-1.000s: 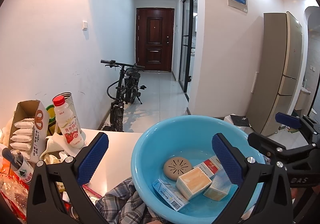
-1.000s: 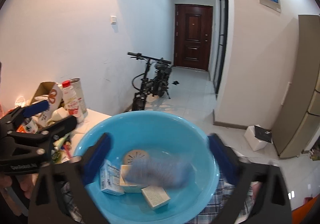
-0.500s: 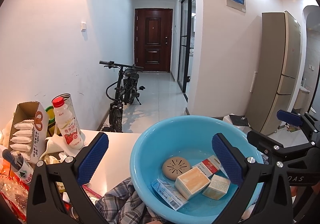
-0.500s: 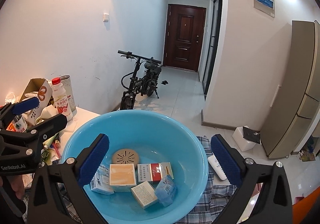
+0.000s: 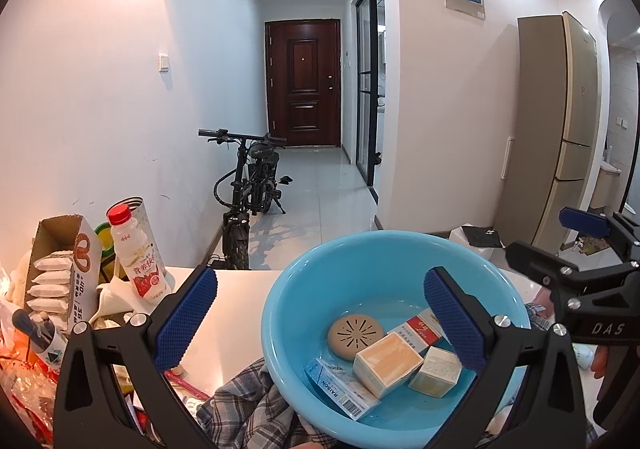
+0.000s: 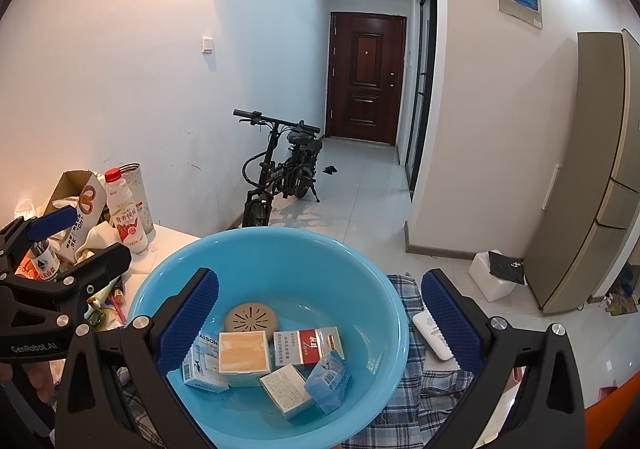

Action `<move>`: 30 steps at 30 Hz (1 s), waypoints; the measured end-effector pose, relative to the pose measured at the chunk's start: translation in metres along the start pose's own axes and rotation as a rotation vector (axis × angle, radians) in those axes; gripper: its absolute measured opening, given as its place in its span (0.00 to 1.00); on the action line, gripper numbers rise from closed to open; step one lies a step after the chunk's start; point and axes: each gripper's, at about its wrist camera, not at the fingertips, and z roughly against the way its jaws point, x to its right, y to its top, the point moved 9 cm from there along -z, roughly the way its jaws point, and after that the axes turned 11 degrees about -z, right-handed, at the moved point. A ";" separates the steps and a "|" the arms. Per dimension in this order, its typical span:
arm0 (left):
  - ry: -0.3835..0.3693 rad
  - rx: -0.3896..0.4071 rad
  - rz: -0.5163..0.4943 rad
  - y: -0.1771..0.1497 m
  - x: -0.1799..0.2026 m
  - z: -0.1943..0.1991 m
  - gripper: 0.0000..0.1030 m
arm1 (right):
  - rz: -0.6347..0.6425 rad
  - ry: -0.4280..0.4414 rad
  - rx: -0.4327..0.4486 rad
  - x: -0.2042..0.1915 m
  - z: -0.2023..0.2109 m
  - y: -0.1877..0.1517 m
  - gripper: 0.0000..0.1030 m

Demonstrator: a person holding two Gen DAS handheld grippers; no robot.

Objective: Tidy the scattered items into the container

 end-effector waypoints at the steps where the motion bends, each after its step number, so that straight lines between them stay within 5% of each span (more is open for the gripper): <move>1: -0.001 -0.004 0.001 -0.001 0.000 -0.001 1.00 | -0.003 0.000 0.002 0.000 0.000 0.001 1.00; 30: 0.001 -0.030 -0.029 -0.006 -0.001 -0.004 1.00 | -0.024 0.023 0.007 0.006 0.001 0.004 1.00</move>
